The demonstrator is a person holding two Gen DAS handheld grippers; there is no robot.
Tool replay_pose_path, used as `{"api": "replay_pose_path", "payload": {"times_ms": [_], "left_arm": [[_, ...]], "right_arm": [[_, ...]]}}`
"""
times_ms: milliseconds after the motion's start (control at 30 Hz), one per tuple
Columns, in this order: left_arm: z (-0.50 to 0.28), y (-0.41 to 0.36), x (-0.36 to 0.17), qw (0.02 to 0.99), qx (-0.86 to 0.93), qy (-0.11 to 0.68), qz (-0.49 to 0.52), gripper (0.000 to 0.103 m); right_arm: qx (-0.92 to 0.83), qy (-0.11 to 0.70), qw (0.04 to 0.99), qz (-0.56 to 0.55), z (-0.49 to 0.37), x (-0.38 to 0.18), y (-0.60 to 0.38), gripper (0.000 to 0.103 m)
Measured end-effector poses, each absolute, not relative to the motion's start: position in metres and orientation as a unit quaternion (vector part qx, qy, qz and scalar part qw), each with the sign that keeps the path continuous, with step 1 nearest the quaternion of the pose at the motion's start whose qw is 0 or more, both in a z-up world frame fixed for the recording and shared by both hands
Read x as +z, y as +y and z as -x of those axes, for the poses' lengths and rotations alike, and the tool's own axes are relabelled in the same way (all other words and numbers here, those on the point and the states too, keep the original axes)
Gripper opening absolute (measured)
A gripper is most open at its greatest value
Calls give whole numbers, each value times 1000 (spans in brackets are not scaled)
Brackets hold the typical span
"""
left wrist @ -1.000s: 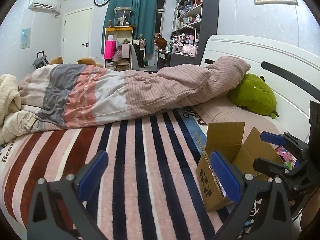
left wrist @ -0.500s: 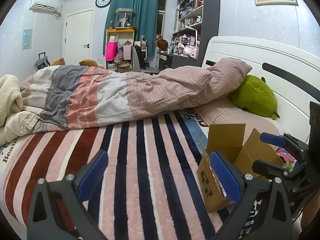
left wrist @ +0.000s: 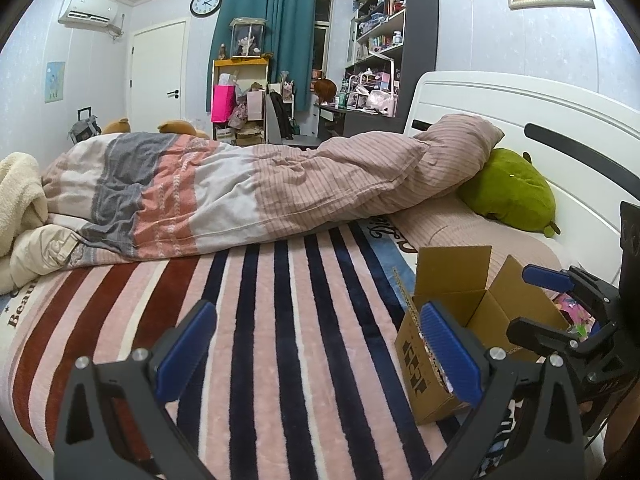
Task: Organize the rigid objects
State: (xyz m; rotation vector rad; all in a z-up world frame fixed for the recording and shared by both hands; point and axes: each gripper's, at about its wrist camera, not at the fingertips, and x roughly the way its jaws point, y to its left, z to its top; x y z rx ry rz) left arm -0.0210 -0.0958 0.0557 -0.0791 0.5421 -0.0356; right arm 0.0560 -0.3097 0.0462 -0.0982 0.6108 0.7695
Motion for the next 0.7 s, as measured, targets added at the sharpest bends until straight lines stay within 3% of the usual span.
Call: {"api": "replay_pose_path", "payload": {"times_ms": [700], "left_arm": [[20,-92,52,962,-15,270,34,101]], "right_arm": [[367,296,881,45,-55,46,-310,98]]}}
